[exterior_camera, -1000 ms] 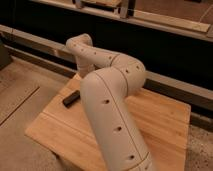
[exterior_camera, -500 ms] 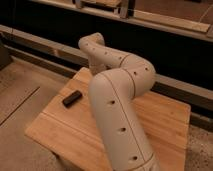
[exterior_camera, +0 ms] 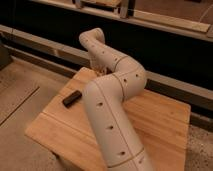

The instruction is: Drag the ceramic bowl in a circle

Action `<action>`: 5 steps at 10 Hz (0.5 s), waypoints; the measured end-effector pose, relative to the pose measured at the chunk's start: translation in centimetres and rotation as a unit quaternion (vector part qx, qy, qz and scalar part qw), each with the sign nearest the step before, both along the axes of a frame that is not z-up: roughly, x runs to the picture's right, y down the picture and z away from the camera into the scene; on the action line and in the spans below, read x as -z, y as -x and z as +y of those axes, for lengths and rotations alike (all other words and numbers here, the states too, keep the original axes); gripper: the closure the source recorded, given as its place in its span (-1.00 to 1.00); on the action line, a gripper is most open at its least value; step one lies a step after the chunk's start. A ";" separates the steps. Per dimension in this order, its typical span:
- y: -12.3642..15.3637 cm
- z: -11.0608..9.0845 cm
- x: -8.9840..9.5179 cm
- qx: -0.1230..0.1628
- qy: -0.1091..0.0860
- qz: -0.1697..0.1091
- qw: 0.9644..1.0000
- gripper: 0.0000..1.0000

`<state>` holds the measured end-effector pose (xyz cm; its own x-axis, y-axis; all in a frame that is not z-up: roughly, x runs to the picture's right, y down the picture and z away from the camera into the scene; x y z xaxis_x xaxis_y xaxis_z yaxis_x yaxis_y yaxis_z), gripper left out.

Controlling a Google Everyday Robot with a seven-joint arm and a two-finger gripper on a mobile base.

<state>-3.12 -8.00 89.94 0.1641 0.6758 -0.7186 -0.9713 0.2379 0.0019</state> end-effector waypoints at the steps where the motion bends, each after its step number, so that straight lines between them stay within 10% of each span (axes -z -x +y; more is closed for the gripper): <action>1: 1.0 -0.4 -0.1 0.007 -0.003 -0.005 1.000 1.00; 5: 5.3 -2.1 0.2 0.041 -0.018 -0.028 0.999 1.00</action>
<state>-8.38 -10.15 89.73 0.2601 0.6834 -0.6821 -0.9472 0.3179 -0.0428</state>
